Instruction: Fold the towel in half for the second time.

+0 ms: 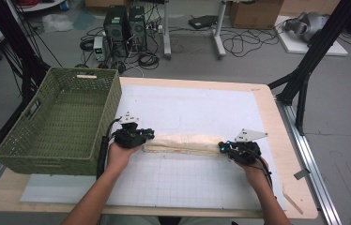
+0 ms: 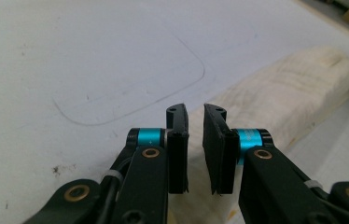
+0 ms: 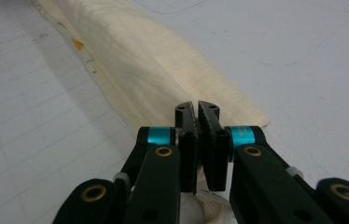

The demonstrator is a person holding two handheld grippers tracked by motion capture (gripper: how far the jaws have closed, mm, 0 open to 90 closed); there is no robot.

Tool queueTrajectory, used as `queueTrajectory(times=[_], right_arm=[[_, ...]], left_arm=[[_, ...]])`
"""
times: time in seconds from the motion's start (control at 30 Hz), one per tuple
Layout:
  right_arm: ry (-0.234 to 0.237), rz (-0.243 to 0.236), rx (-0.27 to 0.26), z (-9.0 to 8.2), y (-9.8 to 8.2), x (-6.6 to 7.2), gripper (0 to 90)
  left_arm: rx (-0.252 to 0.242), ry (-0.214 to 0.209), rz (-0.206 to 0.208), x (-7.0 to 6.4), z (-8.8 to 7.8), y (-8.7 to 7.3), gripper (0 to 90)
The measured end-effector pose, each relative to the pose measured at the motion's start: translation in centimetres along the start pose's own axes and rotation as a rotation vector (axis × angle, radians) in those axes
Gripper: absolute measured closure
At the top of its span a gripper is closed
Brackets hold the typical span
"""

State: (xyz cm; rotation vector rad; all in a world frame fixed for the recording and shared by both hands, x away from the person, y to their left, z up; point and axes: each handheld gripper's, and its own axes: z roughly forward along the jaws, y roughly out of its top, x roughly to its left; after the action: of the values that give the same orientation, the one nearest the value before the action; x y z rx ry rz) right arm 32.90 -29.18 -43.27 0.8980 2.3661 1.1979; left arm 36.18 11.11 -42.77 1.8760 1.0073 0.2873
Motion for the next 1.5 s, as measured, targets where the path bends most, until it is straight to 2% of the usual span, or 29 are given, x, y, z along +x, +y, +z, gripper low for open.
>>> queueTrajectory(times=[0.03,0.07,0.13,0.17,0.2,0.27,0.4,0.47,0.57,0.63,0.7,0.8,0.93,1.0,1.03,1.07,1.2,1.27,1.37,1.43,1.5], right_arm=[[-0.002,-0.001,0.001,0.0,0.0,0.0,86.4],[-0.001,0.0,0.001,0.0,0.0,0.0,86.3],[-0.003,0.003,0.002,0.1,0.0,0.0,86.1],[0.0,-0.002,0.003,0.1,0.0,0.0,84.4],[0.0,-0.002,0.005,0.1,0.0,0.0,83.2],[-0.006,0.008,0.001,-0.1,0.1,0.0,71.8],[-0.048,0.073,-0.088,-1.5,1.1,-0.6,50.5],[-0.054,0.111,-0.154,-2.3,1.9,-0.7,47.6],[-0.06,0.13,-0.186,-2.7,2.9,-0.4,51.2],[-0.056,0.114,-0.159,-1.9,3.3,-0.1,56.7],[-0.044,0.093,-0.082,-0.3,3.3,0.2,60.4],[-0.023,0.085,-0.006,1.4,3.0,0.4,64.1],[-0.045,0.062,0.066,2.2,2.1,0.4,65.6],[-0.068,0.027,0.125,2.5,1.3,0.3,64.6],[-0.075,0.01,0.136,2.6,0.9,0.1,64.1],[-0.069,0.015,0.12,2.5,0.6,0.0,64.1],[-0.097,-0.002,0.115,2.1,0.1,-0.3,63.9],[-0.104,0.001,0.111,1.9,-0.1,-0.3,63.9],[-0.113,0.009,0.112,1.9,-0.1,-0.3,63.2],[-0.109,0.015,0.112,1.8,0.0,-0.1,59.2],[-0.105,0.021,0.082,1.6,0.3,0.1,52.9]], left_arm=[[0.015,0.022,0.028,-0.2,0.1,-0.4,79.0],[0.031,0.033,0.037,-0.3,0.3,-0.8,78.7],[0.037,0.038,0.041,-0.3,0.4,-1.1,77.8],[0.07,0.04,0.043,-0.2,0.7,-1.3,76.2],[0.07,0.04,0.043,-0.2,0.7,-1.3,76.1],[0.07,0.049,0.063,-0.5,1.0,-1.3,75.9],[0.082,0.065,0.072,-0.7,1.2,-1.4,74.5],[0.084,0.069,0.075,-0.8,1.3,-1.4,74.3],[0.087,0.069,0.079,-0.8,1.4,-1.4,73.6],[0.089,0.065,0.075,-0.8,1.4,-1.5,73.6],[0.088,0.064,0.066,-0.7,1.4,-1.5,73.6],[0.091,0.059,0.058,-0.6,1.3,-1.5,73.9],[0.096,0.063,0.052,-0.5,1.3,-1.6,75.8],[0.098,0.071,0.058,-0.4,1.3,-1.6,77.8],[0.099,0.073,0.059,-0.4,1.3,-1.6,79.0],[0.1,0.075,0.061,-0.4,1.3,-1.6,79.6],[0.091,0.095,0.082,-0.3,1.1,-1.9,83.5],[0.066,0.097,0.082,-0.3,1.0,-2.2,84.5],[0.068,0.105,0.077,-0.4,0.9,-2.2,84.1],[0.045,0.084,0.053,-0.5,0.6,-2.0,78.5],[-0.015,0.078,0.031,-0.5,0.1,-1.6,72.7]])
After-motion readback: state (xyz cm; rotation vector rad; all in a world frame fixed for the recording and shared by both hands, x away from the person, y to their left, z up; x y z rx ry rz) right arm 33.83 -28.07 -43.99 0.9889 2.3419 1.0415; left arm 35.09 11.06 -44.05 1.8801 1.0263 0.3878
